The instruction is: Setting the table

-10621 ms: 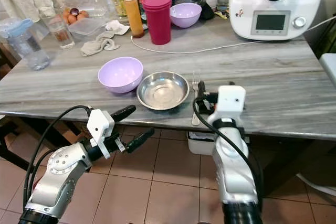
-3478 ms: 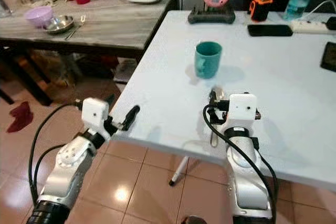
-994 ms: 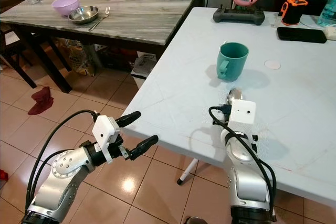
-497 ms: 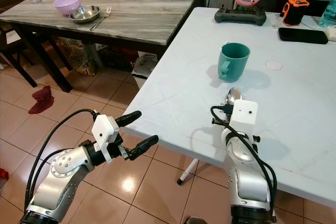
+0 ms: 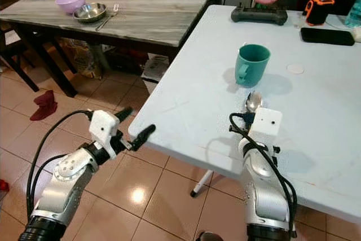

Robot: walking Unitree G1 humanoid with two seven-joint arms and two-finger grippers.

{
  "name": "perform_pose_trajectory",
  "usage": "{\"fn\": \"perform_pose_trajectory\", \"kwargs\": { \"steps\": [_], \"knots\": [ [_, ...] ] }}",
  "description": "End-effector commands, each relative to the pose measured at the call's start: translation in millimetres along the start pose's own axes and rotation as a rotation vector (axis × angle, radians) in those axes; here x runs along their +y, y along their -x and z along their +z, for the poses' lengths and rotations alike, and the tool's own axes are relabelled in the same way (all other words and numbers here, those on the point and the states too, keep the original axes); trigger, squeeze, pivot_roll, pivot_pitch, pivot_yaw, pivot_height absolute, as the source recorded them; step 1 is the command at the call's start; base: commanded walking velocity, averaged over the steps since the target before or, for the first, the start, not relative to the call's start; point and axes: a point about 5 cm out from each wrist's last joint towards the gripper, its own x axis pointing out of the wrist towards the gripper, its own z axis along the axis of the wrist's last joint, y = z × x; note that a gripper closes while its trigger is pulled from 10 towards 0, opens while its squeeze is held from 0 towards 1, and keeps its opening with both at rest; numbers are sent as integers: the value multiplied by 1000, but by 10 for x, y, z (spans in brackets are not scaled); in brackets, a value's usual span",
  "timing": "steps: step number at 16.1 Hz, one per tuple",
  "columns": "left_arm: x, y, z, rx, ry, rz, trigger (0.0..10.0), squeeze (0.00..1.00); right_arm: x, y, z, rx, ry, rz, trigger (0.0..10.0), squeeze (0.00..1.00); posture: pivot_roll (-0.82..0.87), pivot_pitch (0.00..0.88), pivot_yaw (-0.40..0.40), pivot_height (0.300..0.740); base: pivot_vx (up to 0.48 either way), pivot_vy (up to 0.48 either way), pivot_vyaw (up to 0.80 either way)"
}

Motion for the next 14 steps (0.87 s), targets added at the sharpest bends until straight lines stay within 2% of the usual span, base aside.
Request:
{"fn": "perform_pose_trajectory", "kwargs": {
  "steps": [1,3,5,11,14],
  "knots": [
    [51,4,-8,8,8,30,10000,0,45,19,7,-12,0,18,10000,0,-216,116,109,740,0,0,0],
    [48,-50,16,-13,25,55,10000,0,52,11,16,-19,-4,17,10000,0,-218,112,108,740,0,0,-238],
    [41,-90,38,-32,33,72,10000,0,65,13,21,-32,-4,27,10000,0,-217,112,109,740,0,272,-569],
    [56,-137,66,-48,41,89,10000,0,85,3,20,-41,1,38,10000,0,-215,111,109,740,0,396,-517],
    [62,-152,81,-56,34,88,10000,0,93,4,15,-43,1,40,10000,0,-216,109,110,740,0,479,0]
  ]
}}
